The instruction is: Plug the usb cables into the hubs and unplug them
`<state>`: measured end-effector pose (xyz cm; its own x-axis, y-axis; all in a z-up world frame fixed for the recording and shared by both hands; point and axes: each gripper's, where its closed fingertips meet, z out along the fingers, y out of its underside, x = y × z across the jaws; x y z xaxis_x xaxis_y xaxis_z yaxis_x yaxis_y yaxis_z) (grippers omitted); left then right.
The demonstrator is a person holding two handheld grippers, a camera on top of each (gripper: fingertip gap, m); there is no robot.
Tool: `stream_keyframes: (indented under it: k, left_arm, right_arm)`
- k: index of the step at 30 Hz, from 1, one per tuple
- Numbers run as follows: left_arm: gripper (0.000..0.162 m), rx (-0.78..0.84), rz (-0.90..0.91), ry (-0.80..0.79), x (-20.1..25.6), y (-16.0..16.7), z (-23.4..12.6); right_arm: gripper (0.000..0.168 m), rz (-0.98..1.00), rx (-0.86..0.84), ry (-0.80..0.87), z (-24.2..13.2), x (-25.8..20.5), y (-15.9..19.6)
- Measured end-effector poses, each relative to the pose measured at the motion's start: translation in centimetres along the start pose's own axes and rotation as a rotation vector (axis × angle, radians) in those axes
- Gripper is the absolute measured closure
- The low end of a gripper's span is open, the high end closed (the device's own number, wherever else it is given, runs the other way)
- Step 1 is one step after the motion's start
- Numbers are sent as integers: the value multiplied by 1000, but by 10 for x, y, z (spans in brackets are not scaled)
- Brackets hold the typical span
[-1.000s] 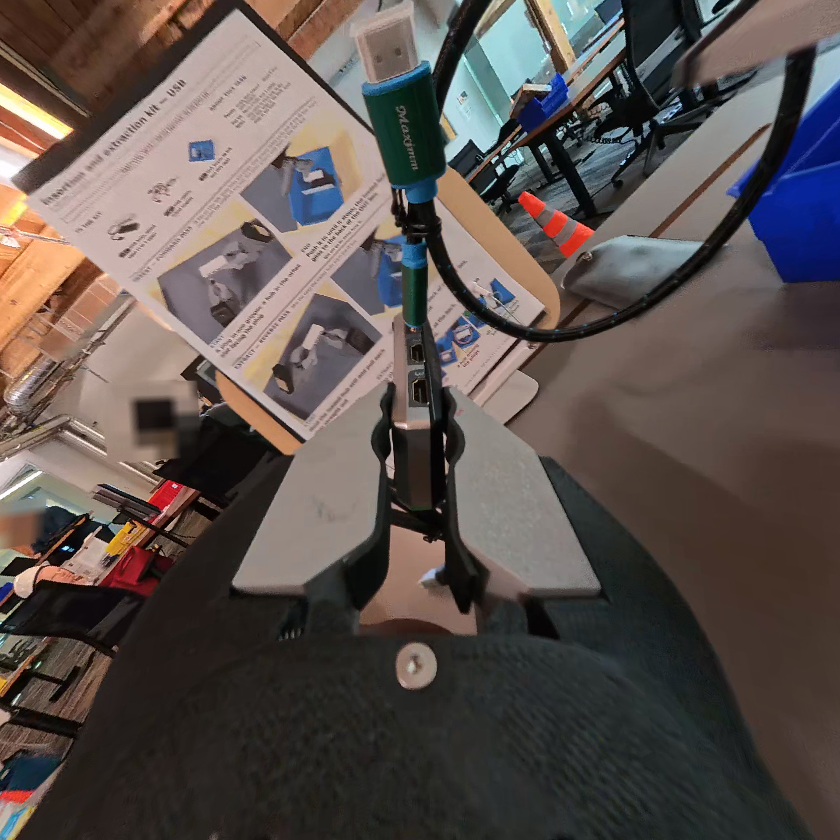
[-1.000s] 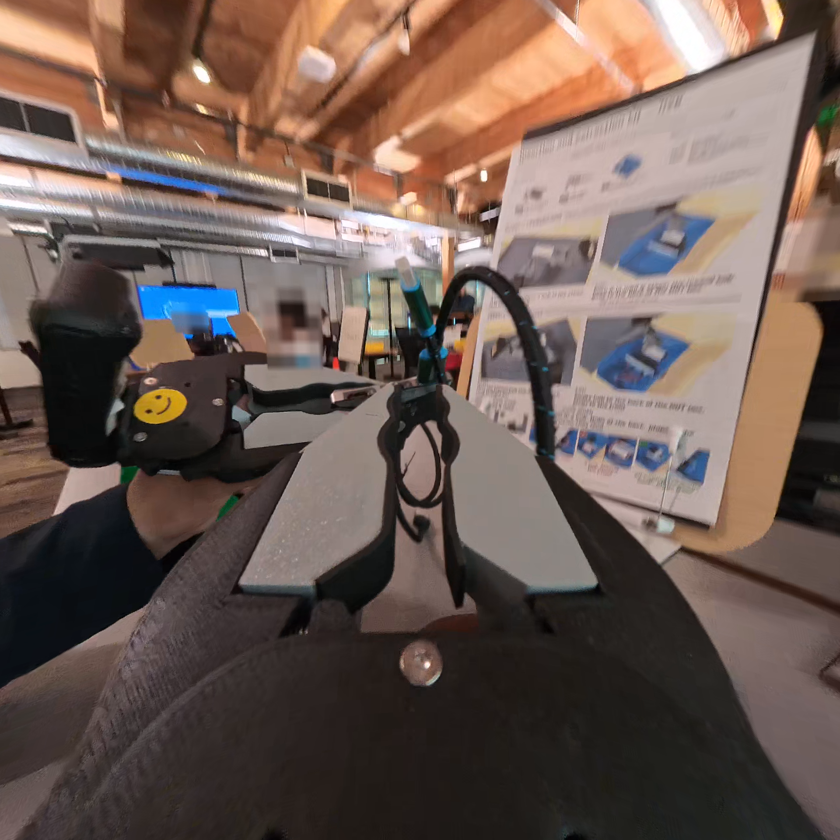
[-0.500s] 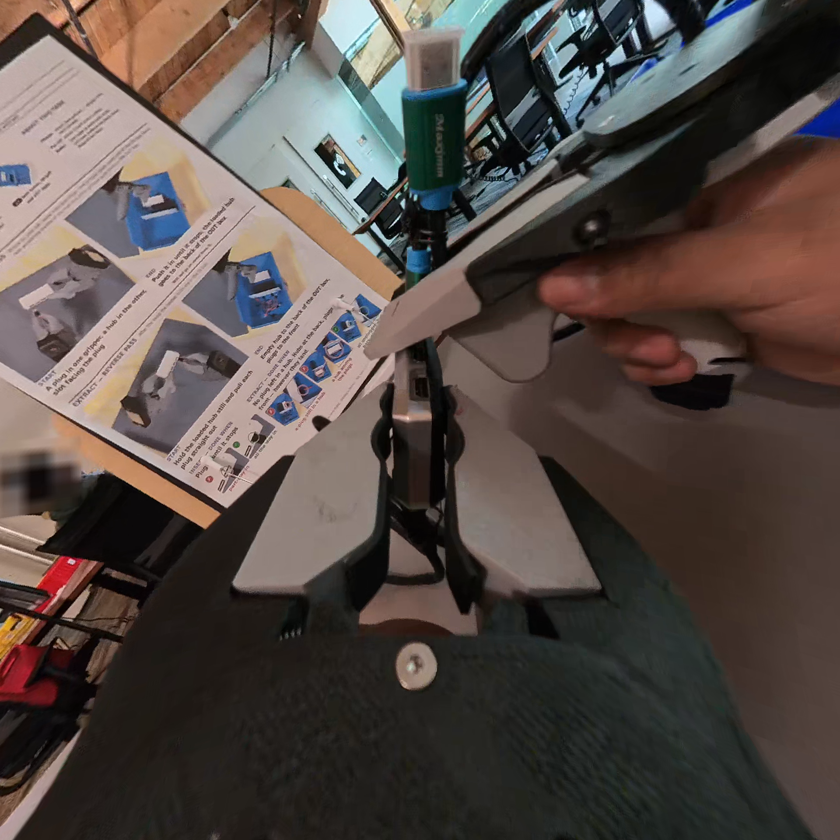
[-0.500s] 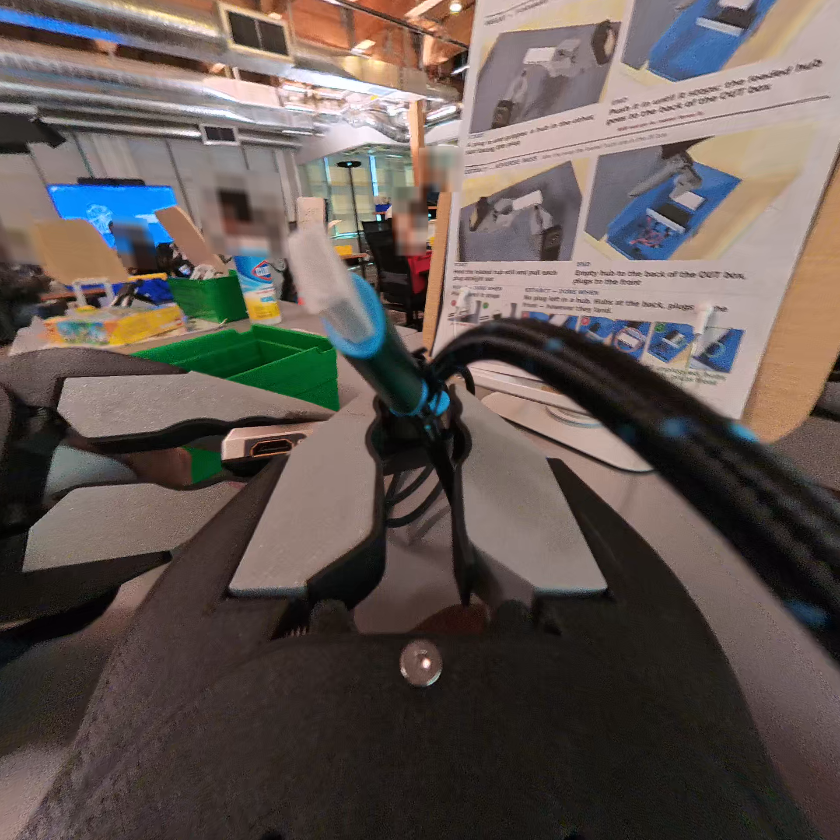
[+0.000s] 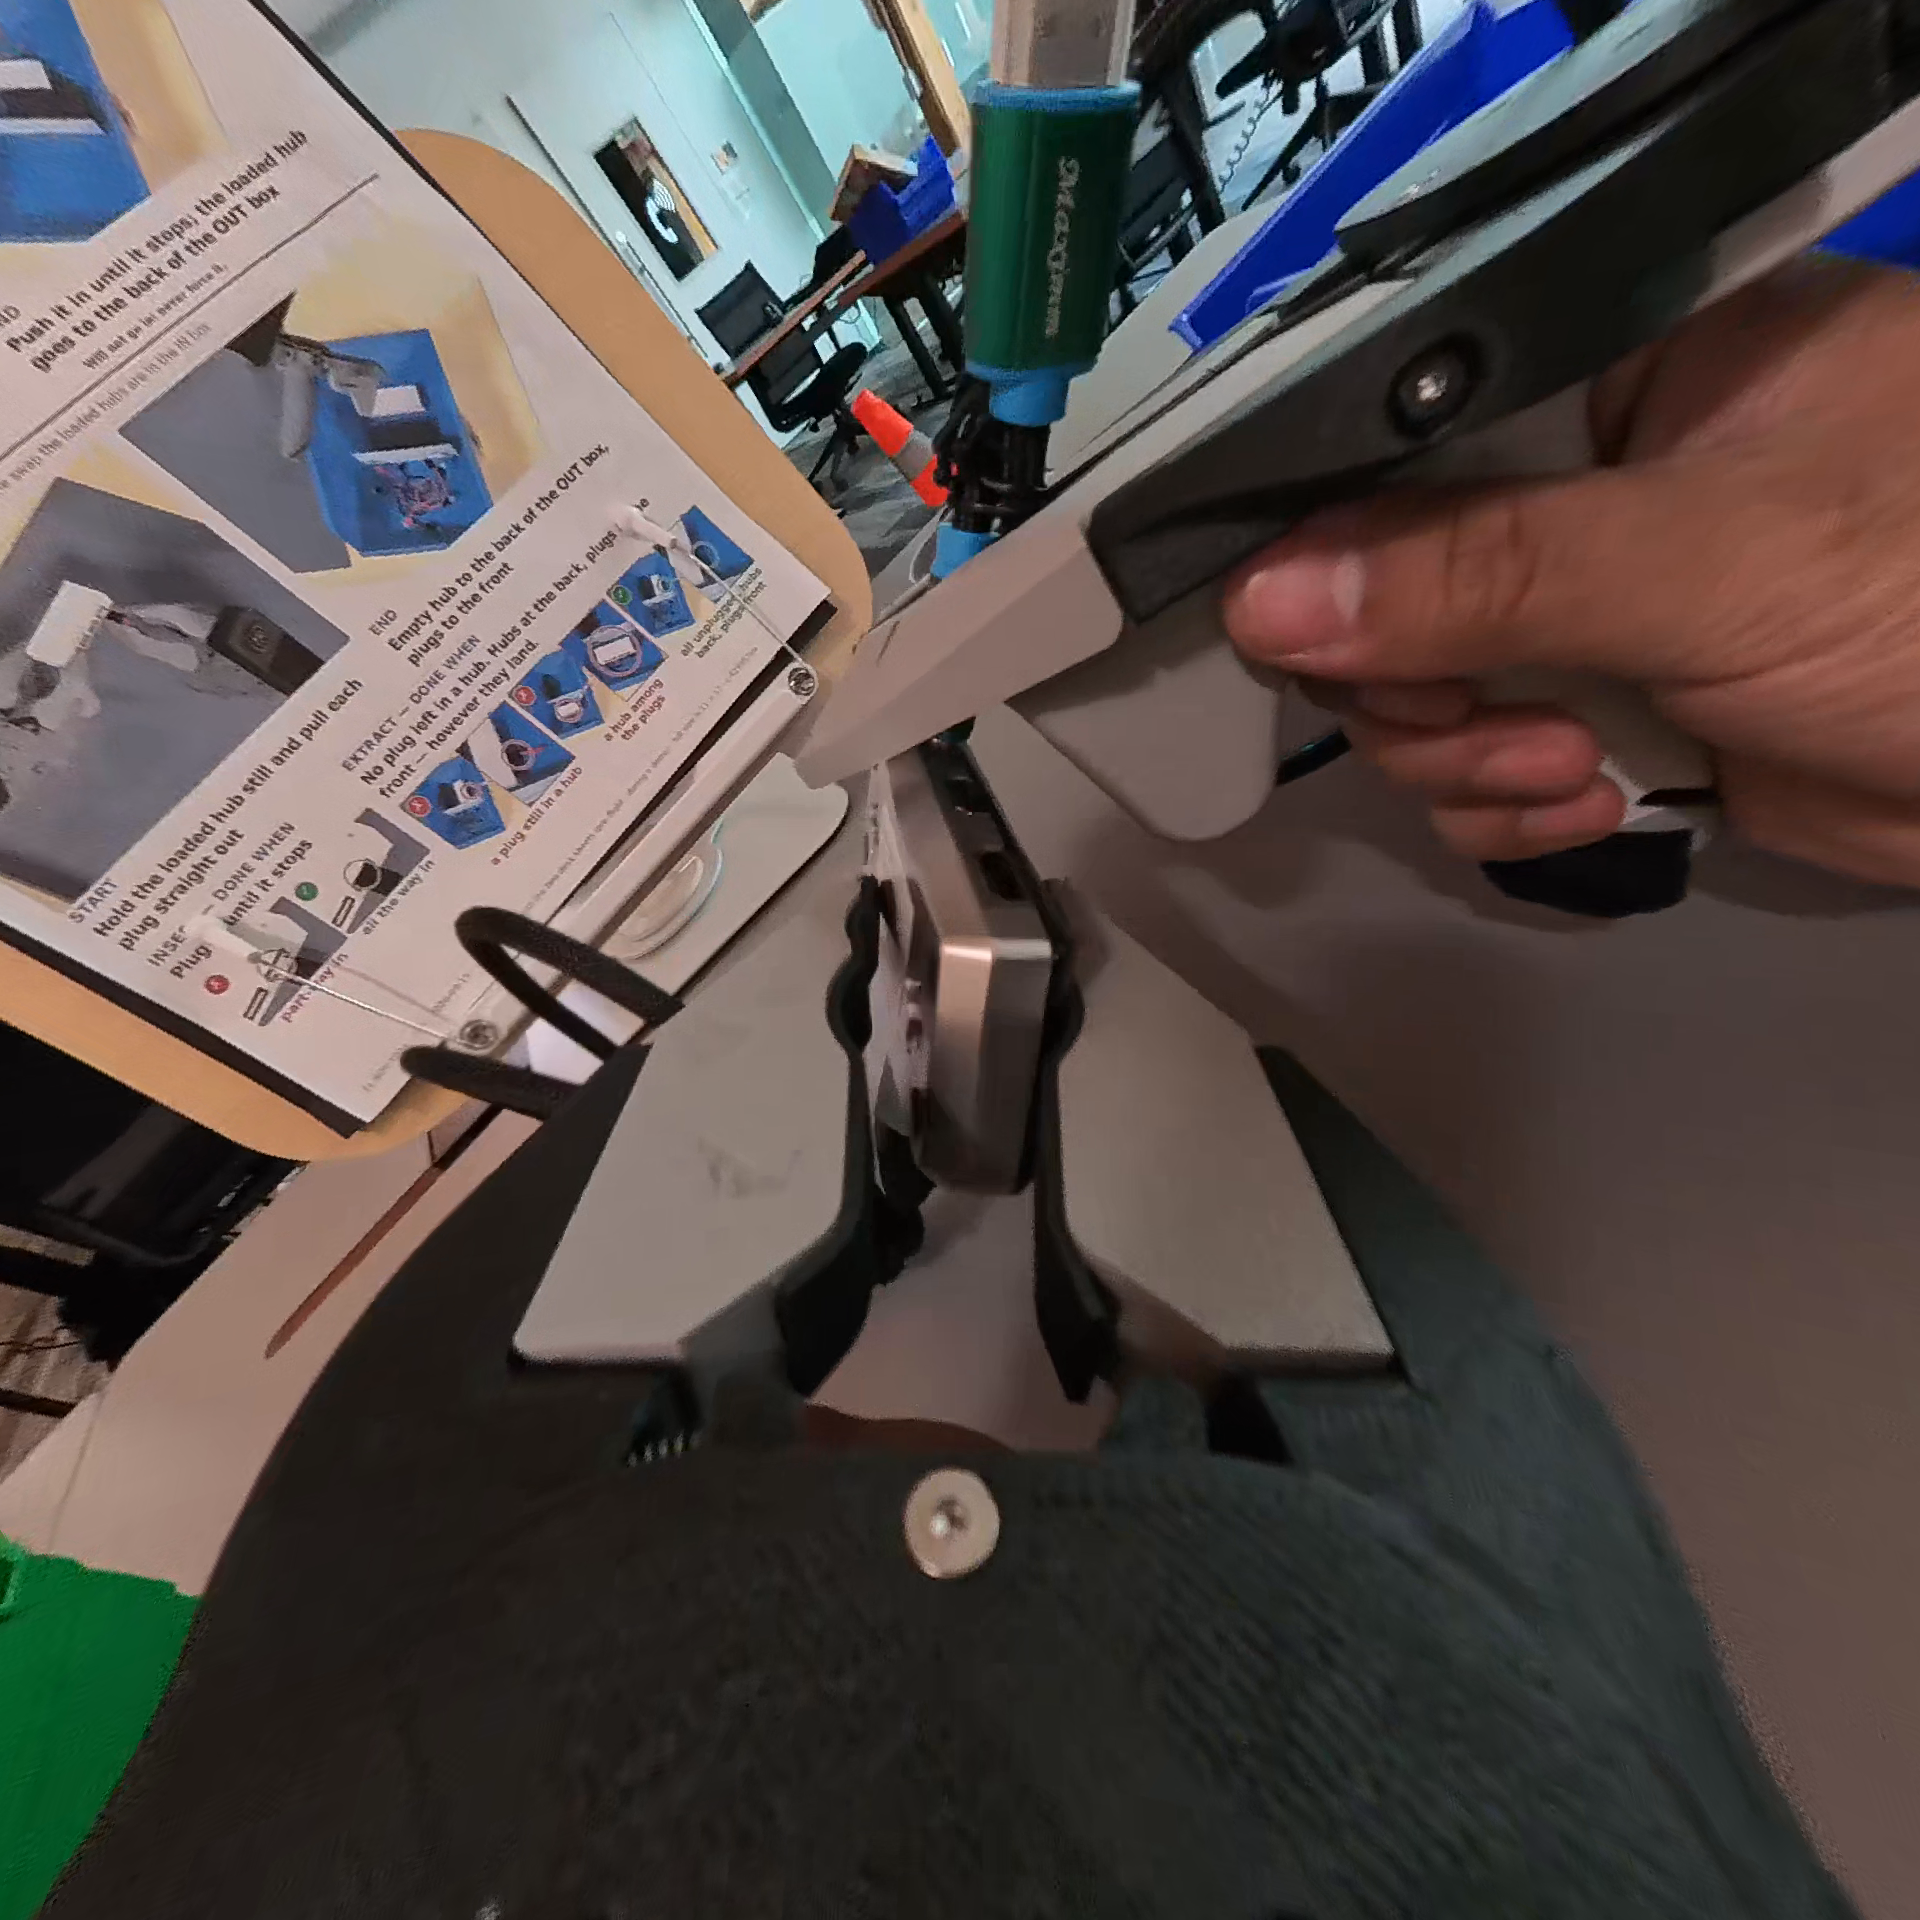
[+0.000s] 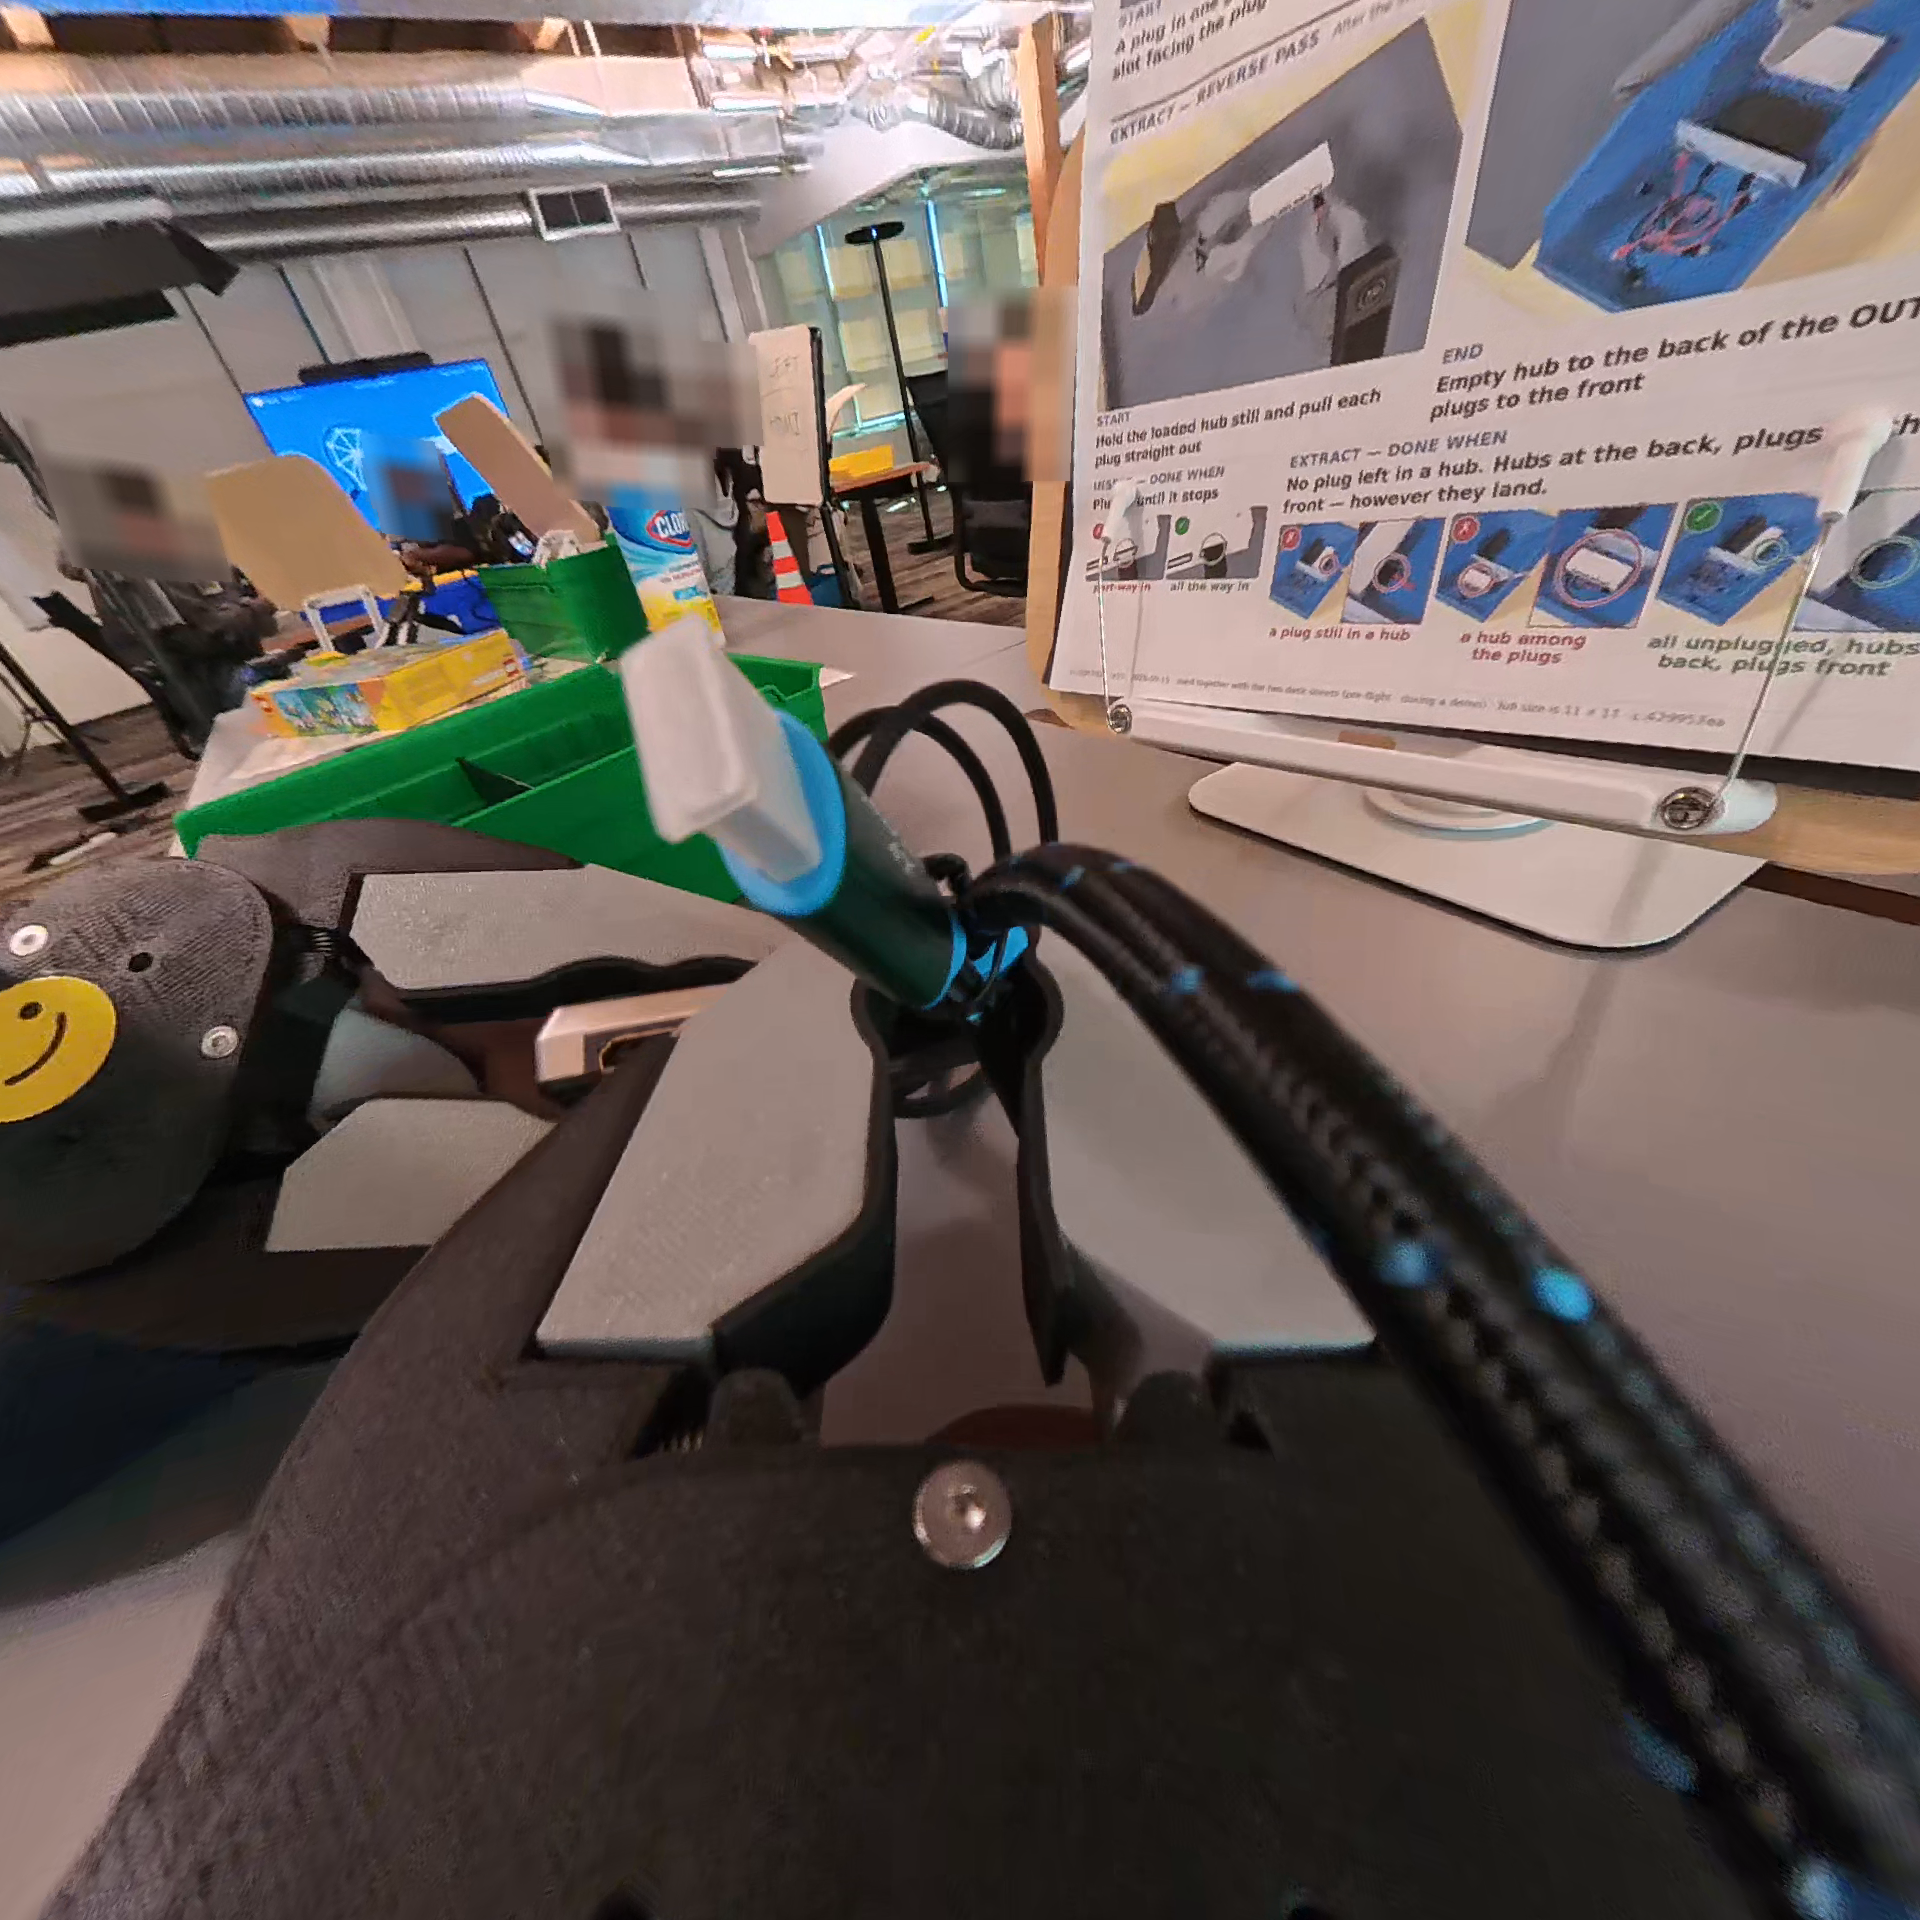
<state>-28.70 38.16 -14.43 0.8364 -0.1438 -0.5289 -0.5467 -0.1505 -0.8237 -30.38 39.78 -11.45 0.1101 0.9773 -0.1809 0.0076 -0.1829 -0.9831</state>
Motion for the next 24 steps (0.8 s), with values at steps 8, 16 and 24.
stream_keyframes:
  k: [8,16,24]
  left_arm:
    - [141,-53,-41,59,3,8,2]
    - [140,-1,-144,61,1,-2,5]
    - [142,-11,-107,43,1,-1,7]
  right_arm:
    - [152,87,-47,-8,0,5,12]
    - [152,205,46,-11,-4,8,-3]
    - [152,-44,-26,98,-2,11,-3]
